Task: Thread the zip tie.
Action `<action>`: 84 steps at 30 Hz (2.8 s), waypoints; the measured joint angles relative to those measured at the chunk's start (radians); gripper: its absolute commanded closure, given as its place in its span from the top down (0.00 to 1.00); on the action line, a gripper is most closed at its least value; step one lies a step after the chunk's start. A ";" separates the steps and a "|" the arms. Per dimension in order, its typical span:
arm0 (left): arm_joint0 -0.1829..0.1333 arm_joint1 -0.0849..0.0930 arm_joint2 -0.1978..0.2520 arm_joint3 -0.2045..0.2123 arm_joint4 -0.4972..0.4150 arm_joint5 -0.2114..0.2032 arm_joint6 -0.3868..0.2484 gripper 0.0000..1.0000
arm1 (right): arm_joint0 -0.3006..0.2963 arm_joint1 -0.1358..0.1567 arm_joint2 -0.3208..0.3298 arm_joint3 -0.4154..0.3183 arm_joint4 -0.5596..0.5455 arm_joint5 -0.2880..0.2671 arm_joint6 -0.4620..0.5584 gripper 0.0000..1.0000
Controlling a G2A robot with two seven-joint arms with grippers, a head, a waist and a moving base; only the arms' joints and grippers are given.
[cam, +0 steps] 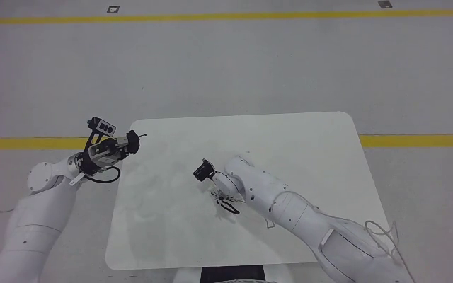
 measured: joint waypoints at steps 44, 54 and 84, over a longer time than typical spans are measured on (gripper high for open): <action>0.026 -0.009 0.012 -0.031 -0.020 -0.008 0.055 0.00 | -0.355 0.146 0.506 -0.464 0.459 -0.249 -0.506 0.00; 0.042 -0.062 -0.004 -0.039 -0.010 -0.014 0.074 0.00 | -0.276 0.096 0.416 -0.379 0.706 -0.269 -0.813 0.00; 0.157 -0.246 -0.176 -0.028 0.104 -0.014 0.057 0.00 | -0.331 0.053 0.350 -0.394 0.523 -0.164 -1.344 0.00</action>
